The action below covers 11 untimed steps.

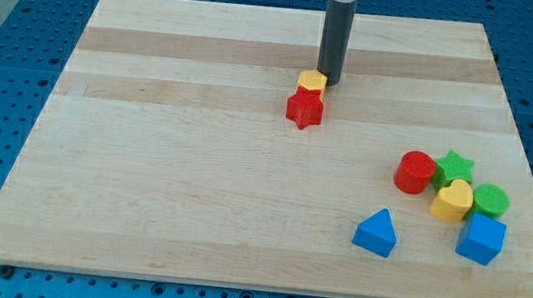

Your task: Move the red circle into the yellow hexagon and the red star

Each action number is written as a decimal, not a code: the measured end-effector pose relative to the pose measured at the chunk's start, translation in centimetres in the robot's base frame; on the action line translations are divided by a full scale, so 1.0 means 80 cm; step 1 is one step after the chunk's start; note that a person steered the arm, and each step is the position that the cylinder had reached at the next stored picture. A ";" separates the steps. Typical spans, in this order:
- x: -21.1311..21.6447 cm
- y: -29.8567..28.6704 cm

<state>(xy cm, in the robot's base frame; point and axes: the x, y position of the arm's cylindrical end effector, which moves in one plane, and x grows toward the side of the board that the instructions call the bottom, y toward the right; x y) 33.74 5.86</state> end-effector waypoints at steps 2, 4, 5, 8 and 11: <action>0.015 0.094; 0.075 0.208; 0.112 0.248; 0.232 0.268; 0.279 0.227</action>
<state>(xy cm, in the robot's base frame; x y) 56.04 24.04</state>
